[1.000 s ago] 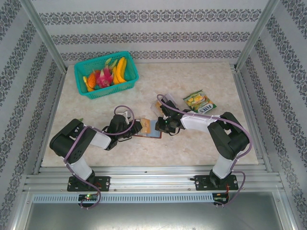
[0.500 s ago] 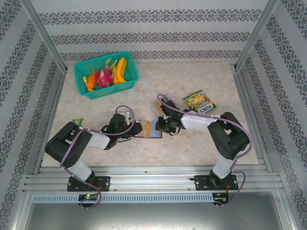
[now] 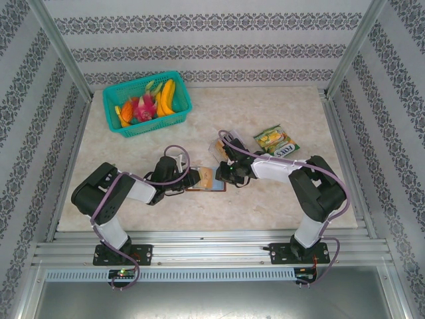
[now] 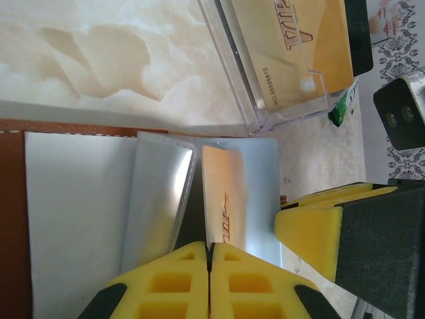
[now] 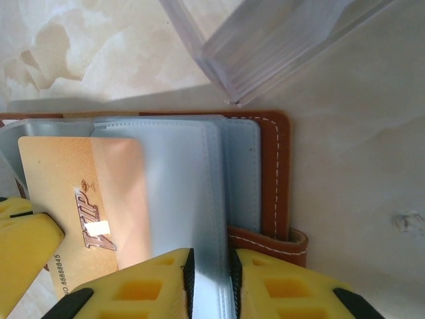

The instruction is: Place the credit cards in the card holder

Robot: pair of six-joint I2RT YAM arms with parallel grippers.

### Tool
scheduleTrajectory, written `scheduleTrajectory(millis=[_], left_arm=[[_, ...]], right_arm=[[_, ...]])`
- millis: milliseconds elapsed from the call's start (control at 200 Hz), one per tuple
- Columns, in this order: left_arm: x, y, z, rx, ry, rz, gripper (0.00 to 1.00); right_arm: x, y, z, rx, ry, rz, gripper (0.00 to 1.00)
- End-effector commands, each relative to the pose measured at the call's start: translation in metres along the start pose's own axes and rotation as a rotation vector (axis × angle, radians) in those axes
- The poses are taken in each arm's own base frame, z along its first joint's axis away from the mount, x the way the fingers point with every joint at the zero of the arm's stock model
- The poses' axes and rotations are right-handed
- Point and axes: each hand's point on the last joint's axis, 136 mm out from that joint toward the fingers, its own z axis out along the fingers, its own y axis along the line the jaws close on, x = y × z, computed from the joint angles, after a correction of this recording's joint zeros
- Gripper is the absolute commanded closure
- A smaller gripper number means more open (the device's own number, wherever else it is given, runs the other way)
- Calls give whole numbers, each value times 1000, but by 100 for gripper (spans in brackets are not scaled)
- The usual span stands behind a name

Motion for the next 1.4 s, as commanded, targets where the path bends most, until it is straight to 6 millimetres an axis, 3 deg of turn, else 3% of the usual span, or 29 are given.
scheduleTrajectory(millis=[0,190,410,814,1019,1184,1393], left_arm=[[20,3,3,-26,91,7,85],[15,-2,-3,-51,86,27,82],[13,-8,-5,-65,104,61,84],[28,-18,17,-54,187,72,83],[27,-10,9,-117,165,74,70],[25,-14,5,-120,163,85,68],[27,-25,16,-78,212,91,66]], right_arm=[[0,-14,-13,61,-24,-2,72],[0,-24,-17,99,-32,-4,72],[7,-26,2,83,22,8,81],[11,-25,10,65,32,17,85],[13,-28,10,70,34,20,84],[11,-29,9,70,31,19,84],[11,-27,11,63,32,22,84]])
